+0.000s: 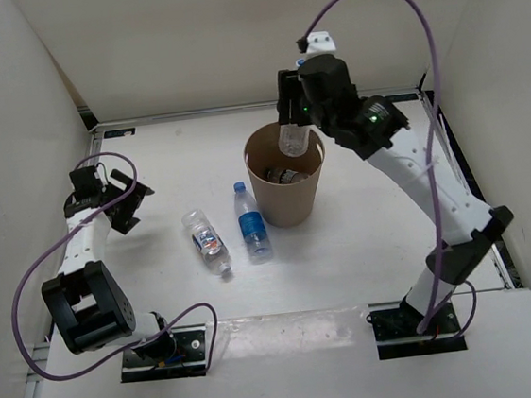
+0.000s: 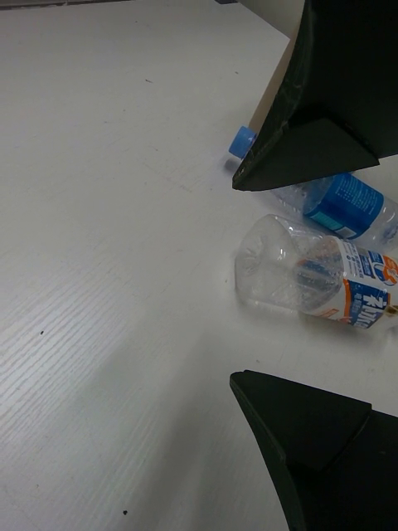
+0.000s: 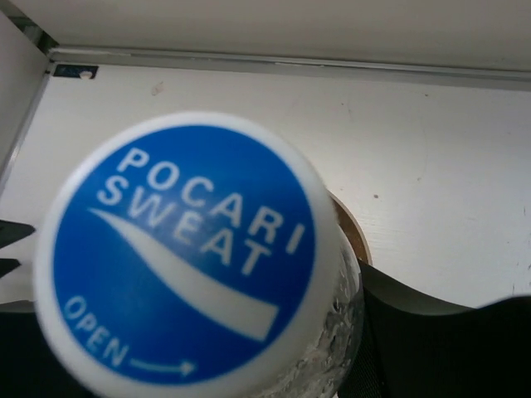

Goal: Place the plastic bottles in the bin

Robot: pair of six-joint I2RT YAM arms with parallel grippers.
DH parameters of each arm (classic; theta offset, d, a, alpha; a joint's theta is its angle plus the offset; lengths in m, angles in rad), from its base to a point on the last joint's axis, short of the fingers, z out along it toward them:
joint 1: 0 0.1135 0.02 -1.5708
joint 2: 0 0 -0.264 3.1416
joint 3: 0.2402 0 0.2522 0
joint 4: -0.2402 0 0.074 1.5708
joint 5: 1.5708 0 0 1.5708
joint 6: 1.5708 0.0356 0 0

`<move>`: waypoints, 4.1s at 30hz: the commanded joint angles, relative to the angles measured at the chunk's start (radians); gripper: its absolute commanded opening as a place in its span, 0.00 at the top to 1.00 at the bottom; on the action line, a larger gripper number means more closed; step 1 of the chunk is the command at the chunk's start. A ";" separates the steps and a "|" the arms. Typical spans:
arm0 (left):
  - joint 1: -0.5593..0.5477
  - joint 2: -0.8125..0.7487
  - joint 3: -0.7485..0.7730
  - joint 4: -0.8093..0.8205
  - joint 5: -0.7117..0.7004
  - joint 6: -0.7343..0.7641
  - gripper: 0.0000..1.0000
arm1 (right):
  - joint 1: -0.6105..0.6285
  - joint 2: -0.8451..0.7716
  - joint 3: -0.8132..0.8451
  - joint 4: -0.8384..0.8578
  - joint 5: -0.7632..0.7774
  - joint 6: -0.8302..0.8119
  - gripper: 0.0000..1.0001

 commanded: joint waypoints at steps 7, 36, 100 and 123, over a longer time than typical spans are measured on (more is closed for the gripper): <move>0.001 -0.034 -0.033 0.038 0.019 -0.020 0.00 | -0.028 0.077 -0.012 -0.006 -0.022 0.039 0.45; -0.080 -0.116 0.038 -0.020 0.053 -0.030 0.00 | -0.547 -0.224 -0.366 0.044 -0.376 0.337 0.10; -0.461 0.139 0.919 -0.090 -0.163 0.309 0.47 | -0.588 -0.315 -0.506 -0.017 -0.309 0.243 0.10; -0.830 0.276 0.911 0.074 0.003 0.326 0.40 | -0.673 -0.330 -0.533 -0.034 -0.400 0.285 0.10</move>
